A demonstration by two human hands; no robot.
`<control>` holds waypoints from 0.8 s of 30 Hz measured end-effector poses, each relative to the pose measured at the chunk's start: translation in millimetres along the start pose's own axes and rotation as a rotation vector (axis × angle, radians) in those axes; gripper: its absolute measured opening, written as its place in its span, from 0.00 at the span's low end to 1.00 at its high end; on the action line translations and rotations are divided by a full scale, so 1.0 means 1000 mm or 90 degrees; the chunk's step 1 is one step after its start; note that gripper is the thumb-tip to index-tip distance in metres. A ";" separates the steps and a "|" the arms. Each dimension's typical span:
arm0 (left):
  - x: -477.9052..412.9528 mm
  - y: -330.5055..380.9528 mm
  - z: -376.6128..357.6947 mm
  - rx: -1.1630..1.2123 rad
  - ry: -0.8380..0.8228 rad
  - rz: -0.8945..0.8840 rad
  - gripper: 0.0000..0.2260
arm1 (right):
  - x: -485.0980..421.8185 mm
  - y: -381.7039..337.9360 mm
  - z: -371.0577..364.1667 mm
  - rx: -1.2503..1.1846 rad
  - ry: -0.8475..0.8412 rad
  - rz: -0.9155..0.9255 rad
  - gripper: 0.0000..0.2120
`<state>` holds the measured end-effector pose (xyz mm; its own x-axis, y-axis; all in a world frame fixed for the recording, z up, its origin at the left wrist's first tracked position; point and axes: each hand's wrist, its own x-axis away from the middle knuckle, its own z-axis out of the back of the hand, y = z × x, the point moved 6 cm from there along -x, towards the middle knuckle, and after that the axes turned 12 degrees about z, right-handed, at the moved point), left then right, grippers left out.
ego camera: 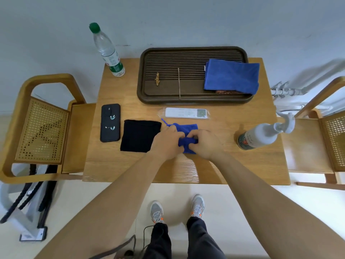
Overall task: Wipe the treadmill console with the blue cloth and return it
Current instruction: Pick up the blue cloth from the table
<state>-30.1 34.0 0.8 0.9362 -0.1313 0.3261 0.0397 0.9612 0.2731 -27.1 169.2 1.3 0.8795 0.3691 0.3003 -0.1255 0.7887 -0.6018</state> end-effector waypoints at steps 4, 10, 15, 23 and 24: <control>0.030 0.003 0.043 0.208 -0.028 0.004 0.13 | 0.021 -0.033 0.031 0.029 0.025 0.047 0.05; 0.074 -0.021 0.113 0.462 -0.046 0.143 0.15 | 0.039 -0.083 0.072 0.066 -0.017 0.160 0.18; 0.129 -0.067 0.161 0.579 0.057 0.227 0.16 | 0.033 -0.120 0.060 -0.048 -0.152 0.194 0.15; 0.249 -0.189 0.167 0.620 0.168 0.425 0.08 | 0.019 -0.261 -0.009 -0.140 -0.223 0.308 0.12; 0.267 -0.208 0.163 0.619 0.178 0.452 0.08 | 0.019 -0.286 -0.024 -0.150 -0.237 0.325 0.12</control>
<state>155.0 -240.2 178.4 0.6914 0.5171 0.5044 -0.6717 0.2031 0.7124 36.7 -61.1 161.6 0.5138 0.8456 0.1449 -0.3424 0.3570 -0.8691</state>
